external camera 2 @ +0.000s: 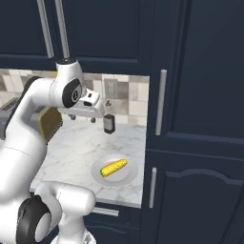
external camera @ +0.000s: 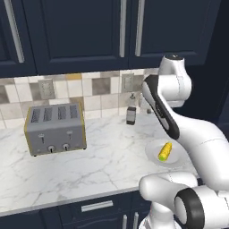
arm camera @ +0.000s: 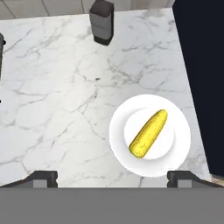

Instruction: Pick the corn from the counter and place it in the microwave.

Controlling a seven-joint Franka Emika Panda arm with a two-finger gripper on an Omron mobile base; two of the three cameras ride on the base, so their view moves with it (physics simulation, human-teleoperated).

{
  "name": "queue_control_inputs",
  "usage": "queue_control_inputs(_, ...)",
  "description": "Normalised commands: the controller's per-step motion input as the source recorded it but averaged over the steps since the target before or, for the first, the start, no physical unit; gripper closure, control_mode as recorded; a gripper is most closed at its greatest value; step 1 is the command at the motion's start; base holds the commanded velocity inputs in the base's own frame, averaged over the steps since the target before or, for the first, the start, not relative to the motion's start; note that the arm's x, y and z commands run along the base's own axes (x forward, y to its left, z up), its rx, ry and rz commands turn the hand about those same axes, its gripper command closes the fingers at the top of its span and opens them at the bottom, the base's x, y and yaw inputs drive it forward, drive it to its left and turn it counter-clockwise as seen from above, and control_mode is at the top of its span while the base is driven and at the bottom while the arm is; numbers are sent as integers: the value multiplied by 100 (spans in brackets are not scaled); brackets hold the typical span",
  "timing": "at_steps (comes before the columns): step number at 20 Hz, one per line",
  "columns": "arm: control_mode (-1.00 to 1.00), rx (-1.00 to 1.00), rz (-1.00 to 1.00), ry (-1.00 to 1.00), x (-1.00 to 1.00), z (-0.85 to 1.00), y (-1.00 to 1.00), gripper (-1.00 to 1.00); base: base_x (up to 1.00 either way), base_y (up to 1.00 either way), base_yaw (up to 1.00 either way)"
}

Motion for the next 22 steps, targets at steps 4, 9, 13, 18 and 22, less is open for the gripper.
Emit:
queue_control_inputs(4, -100, 0, -33, 16, -13, -78, -48, -100, 0, 0, 0)
queue_control_inputs(9, -100, 0, -23, 25, -1, -68, -61, -100, 0, 0, 0)
queue_control_inputs(13, -100, 0, -10, 17, -1, -77, -13, -100, 0, 0, 0)
queue_control_inputs(18, -100, 0, -11, 6, 0, -57, 0, -100, 0, 0, 0)
queue_control_inputs(22, -100, 0, -16, 1, 3, -68, -6, -100, 0, 0, 0)
